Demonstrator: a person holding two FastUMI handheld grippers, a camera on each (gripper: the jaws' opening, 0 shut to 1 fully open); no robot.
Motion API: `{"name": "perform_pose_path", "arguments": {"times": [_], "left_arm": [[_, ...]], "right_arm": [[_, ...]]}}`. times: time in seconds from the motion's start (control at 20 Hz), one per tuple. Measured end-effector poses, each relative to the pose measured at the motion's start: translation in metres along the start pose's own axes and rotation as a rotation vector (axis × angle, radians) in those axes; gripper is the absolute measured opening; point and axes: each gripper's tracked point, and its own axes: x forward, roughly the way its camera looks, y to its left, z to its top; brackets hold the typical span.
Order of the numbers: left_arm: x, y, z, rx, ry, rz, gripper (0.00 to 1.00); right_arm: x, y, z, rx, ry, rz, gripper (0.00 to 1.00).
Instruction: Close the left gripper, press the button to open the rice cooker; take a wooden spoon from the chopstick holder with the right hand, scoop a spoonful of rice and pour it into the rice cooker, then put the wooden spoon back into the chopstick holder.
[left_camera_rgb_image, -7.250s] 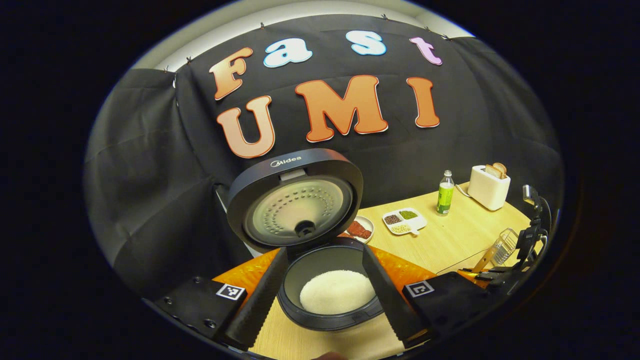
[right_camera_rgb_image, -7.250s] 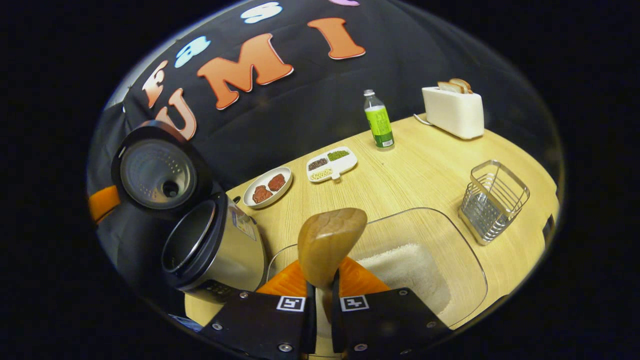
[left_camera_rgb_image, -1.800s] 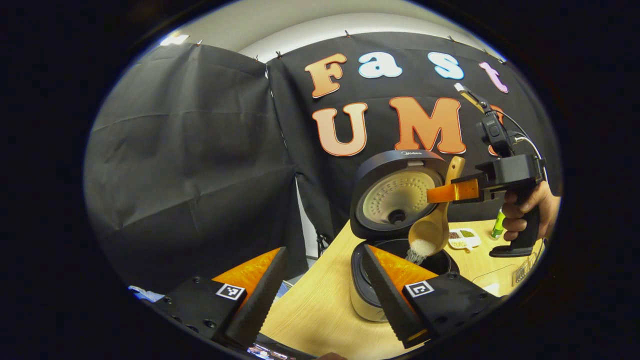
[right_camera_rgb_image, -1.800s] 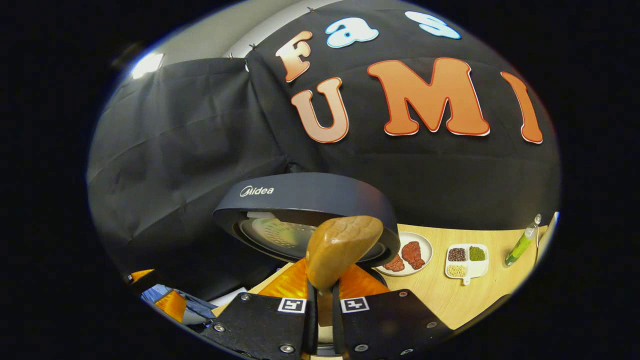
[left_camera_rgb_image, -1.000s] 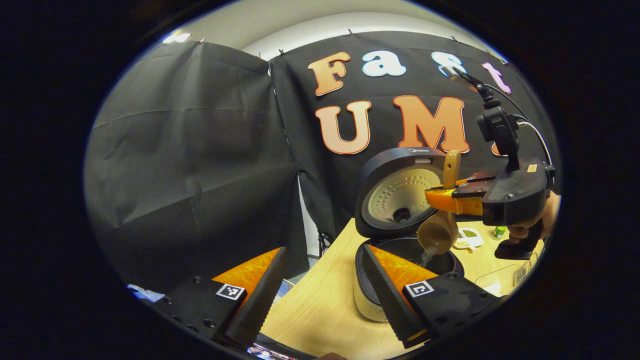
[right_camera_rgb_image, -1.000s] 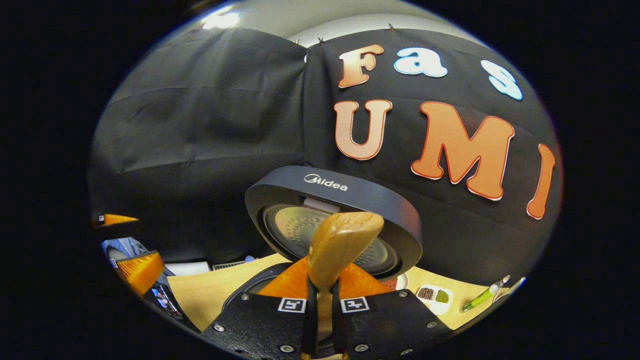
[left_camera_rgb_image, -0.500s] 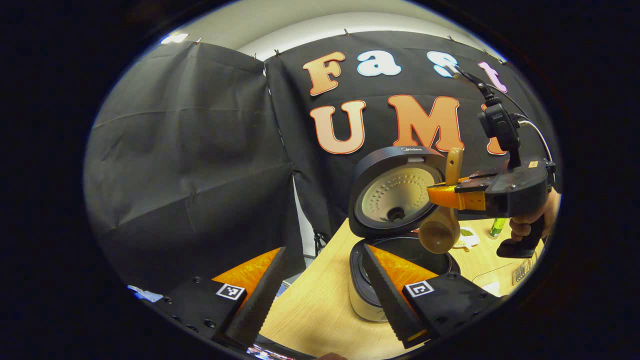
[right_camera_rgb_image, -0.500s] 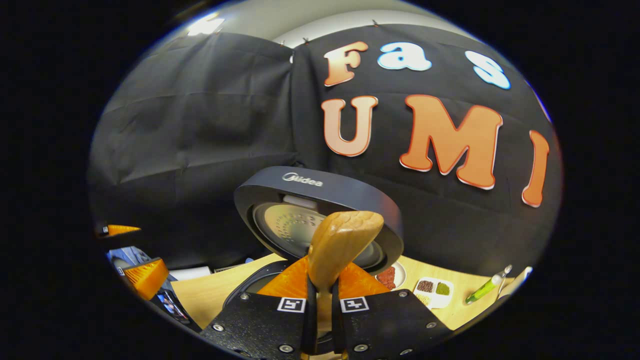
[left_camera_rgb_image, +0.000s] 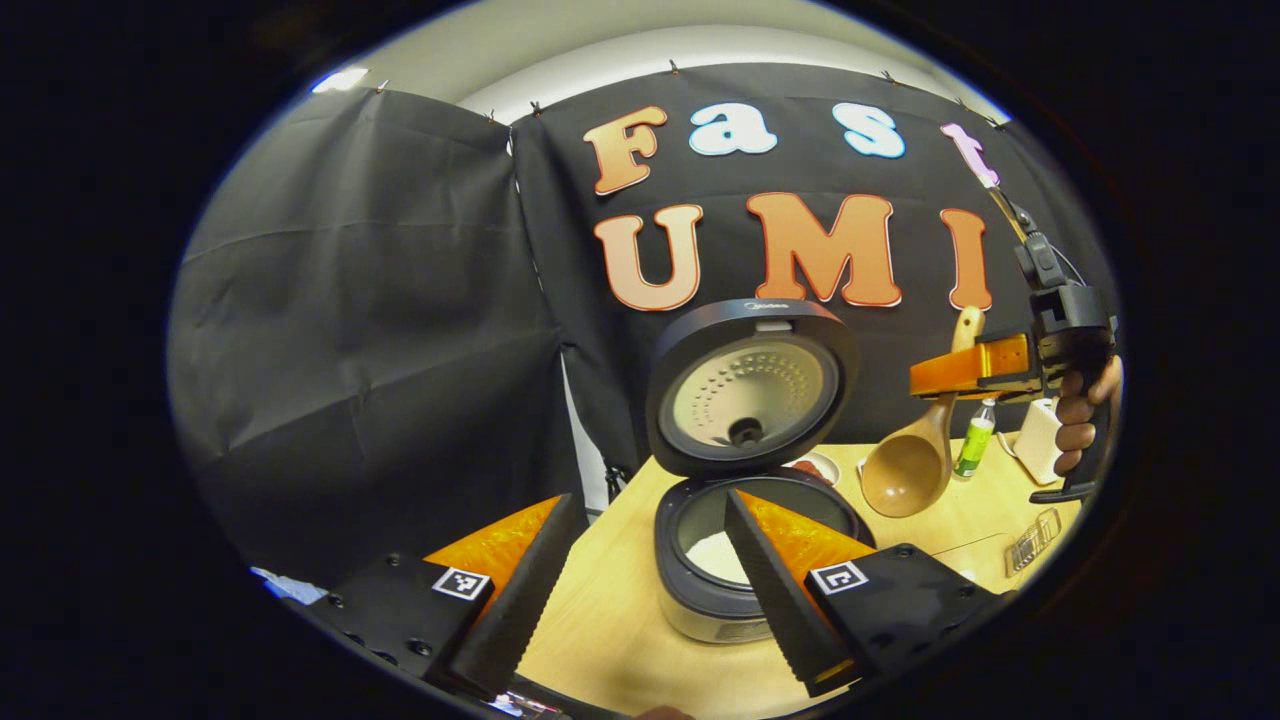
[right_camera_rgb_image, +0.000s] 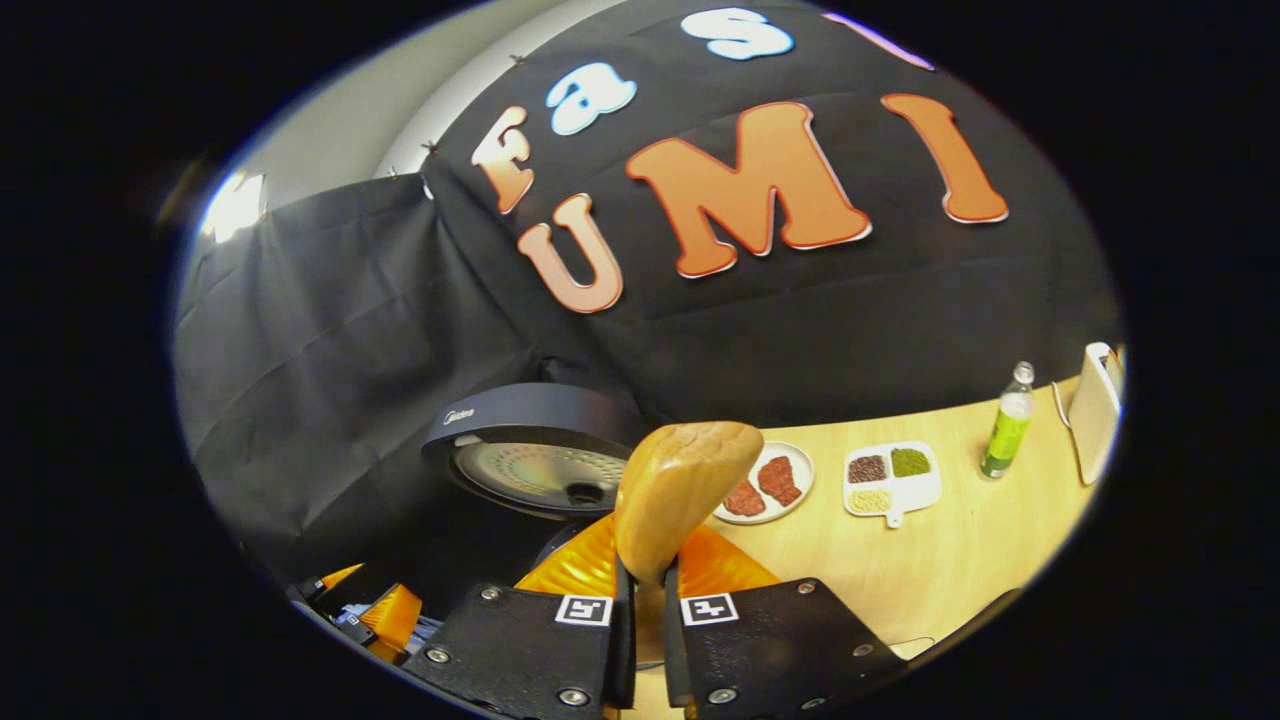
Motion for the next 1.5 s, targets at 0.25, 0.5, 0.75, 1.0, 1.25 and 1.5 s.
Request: {"name": "perform_pose_path", "arguments": {"times": [0.25, 0.5, 0.75, 1.0, 1.25, 1.5], "left_arm": [[-0.005, -0.038, 0.005, 0.023, 0.0, -0.063, 1.0], [-0.013, -0.08, 0.005, 0.052, 0.011, -0.129, 1.0], [-0.02, -0.111, 0.01, 0.068, 0.016, -0.173, 1.0], [-0.027, -0.129, 0.012, 0.079, 0.026, -0.175, 0.94], [-0.035, -0.138, 0.018, 0.11, 0.015, -0.172, 0.97], [-0.042, -0.14, 0.022, 0.12, 0.013, -0.151, 1.0]], "right_arm": [[-0.046, -0.063, 0.001, 0.09, -0.032, -0.096, 0.11], [-0.099, -0.147, -0.021, 0.149, -0.046, -0.263, 0.11], [-0.15, -0.225, -0.032, 0.18, -0.081, -0.422, 0.11], [-0.191, -0.285, -0.045, 0.151, -0.065, -0.553, 0.11], [-0.203, -0.321, -0.064, 0.15, -0.051, -0.62, 0.11], [-0.194, -0.338, -0.094, 0.138, 0.021, -0.64, 0.11]]}}
